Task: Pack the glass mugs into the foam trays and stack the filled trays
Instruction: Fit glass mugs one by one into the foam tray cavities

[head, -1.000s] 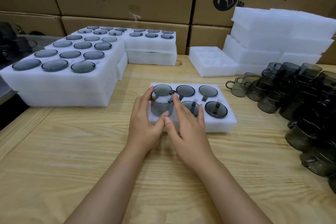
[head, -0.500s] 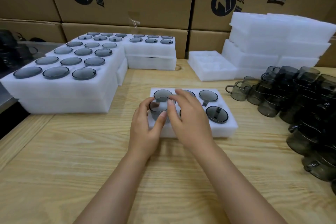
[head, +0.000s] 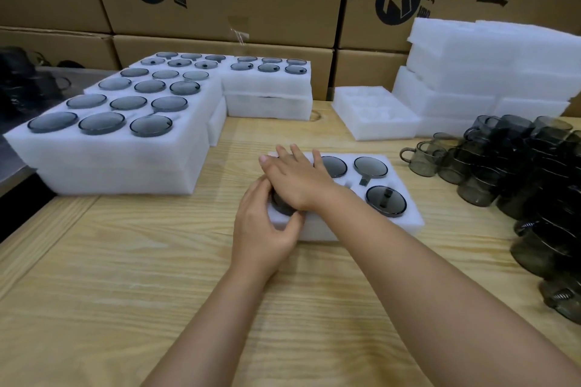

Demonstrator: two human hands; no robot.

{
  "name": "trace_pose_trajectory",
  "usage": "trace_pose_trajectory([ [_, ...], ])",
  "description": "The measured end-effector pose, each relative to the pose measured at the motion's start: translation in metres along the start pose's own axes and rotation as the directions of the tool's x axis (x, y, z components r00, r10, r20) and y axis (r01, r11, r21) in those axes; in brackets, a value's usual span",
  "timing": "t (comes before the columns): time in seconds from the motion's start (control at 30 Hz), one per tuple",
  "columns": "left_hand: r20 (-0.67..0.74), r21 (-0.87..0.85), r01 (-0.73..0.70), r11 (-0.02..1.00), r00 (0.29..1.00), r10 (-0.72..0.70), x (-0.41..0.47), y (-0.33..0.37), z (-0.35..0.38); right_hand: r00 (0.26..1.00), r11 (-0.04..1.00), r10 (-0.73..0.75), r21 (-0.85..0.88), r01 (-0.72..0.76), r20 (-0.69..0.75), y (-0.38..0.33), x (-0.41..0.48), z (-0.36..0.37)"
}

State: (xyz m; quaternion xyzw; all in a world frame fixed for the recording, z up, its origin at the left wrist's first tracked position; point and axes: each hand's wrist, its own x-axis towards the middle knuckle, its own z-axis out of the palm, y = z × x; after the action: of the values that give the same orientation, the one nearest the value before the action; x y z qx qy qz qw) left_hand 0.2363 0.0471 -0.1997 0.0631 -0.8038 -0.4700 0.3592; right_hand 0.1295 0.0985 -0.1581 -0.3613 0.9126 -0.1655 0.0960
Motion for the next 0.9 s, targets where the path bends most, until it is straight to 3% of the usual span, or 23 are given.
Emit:
trace_pose_trajectory([
  [0.17,0.007,-0.113,0.015,0.994,1.000,-0.015,0.000,0.001,-0.002,0.999,0.996,0.028,-0.084,-0.032,-0.046,-0.002,0.001,0.008],
  [0.27,0.002,-0.107,0.013,0.994,1.000,-0.013,0.000,0.002,0.000,0.993,0.997,0.056,-0.043,-0.060,-0.106,-0.004,-0.001,0.008],
  [0.37,0.018,-0.076,0.029,0.997,0.999,-0.027,0.001,-0.001,0.001,0.951,0.997,0.038,-0.056,-0.058,-0.308,-0.010,-0.013,0.006],
  [0.5,0.040,-0.035,0.025,0.999,0.999,-0.023,0.000,-0.004,0.001,0.825,0.982,-0.086,-0.186,-0.024,-0.559,-0.002,-0.051,0.008],
  [0.67,0.066,-0.059,0.125,0.990,0.990,-0.121,0.000,-0.004,-0.001,0.915,0.882,0.126,-0.379,-0.280,-0.382,0.044,-0.111,0.019],
  [0.9,-0.063,-0.051,0.099,0.994,0.993,-0.102,0.000,-0.005,0.002,0.919,0.873,0.100,-0.410,-0.265,-0.381,0.044,-0.112,0.024],
])
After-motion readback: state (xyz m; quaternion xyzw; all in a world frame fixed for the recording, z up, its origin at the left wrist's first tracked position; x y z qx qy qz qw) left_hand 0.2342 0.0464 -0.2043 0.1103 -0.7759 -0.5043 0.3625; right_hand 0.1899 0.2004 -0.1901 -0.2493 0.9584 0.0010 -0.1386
